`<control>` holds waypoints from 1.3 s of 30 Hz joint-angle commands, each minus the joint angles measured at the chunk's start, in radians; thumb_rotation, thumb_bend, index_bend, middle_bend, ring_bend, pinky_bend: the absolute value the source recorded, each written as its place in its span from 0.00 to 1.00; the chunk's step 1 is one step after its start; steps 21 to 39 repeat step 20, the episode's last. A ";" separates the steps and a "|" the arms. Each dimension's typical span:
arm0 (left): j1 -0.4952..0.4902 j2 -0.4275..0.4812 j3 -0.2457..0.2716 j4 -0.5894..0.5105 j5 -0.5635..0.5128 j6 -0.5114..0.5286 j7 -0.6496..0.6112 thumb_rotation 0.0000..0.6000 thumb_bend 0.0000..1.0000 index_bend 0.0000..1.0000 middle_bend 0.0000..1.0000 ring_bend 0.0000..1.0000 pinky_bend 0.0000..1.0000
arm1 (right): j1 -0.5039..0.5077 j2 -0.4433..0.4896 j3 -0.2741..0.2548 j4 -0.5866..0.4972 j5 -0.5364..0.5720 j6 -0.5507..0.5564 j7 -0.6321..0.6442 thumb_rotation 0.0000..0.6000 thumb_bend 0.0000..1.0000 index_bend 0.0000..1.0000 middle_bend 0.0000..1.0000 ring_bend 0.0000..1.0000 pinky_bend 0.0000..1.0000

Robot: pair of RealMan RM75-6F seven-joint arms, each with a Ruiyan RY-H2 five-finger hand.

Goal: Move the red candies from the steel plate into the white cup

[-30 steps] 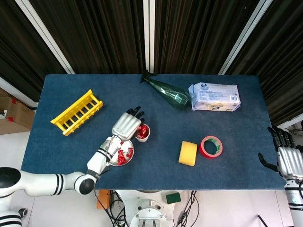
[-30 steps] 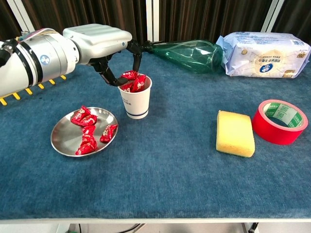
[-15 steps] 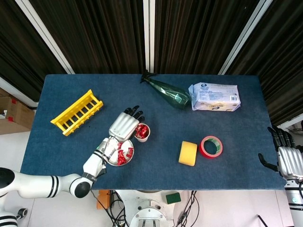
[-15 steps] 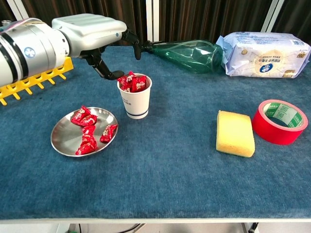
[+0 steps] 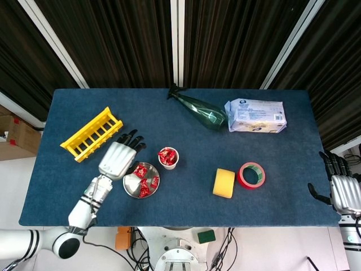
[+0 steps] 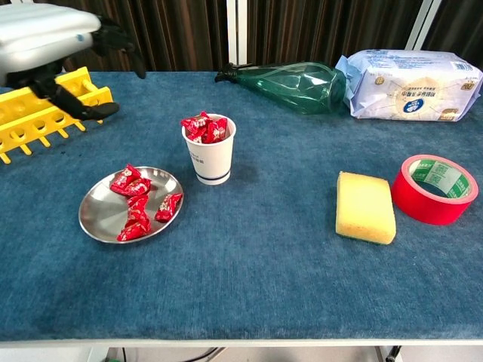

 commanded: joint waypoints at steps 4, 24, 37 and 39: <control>0.232 0.101 0.149 0.102 0.176 0.201 -0.237 1.00 0.28 0.31 0.23 0.08 0.23 | 0.002 -0.009 0.001 -0.003 0.004 -0.001 -0.026 1.00 0.33 0.00 0.00 0.00 0.00; 0.455 0.131 0.193 0.315 0.312 0.337 -0.365 0.49 0.09 0.09 0.02 0.00 0.14 | -0.007 -0.043 0.007 0.002 0.016 0.038 -0.182 1.00 0.30 0.00 0.00 0.00 0.00; 0.455 0.131 0.193 0.315 0.312 0.337 -0.365 0.49 0.09 0.09 0.02 0.00 0.14 | -0.007 -0.043 0.007 0.002 0.016 0.038 -0.182 1.00 0.30 0.00 0.00 0.00 0.00; 0.455 0.131 0.193 0.315 0.312 0.337 -0.365 0.49 0.09 0.09 0.02 0.00 0.14 | -0.007 -0.043 0.007 0.002 0.016 0.038 -0.182 1.00 0.30 0.00 0.00 0.00 0.00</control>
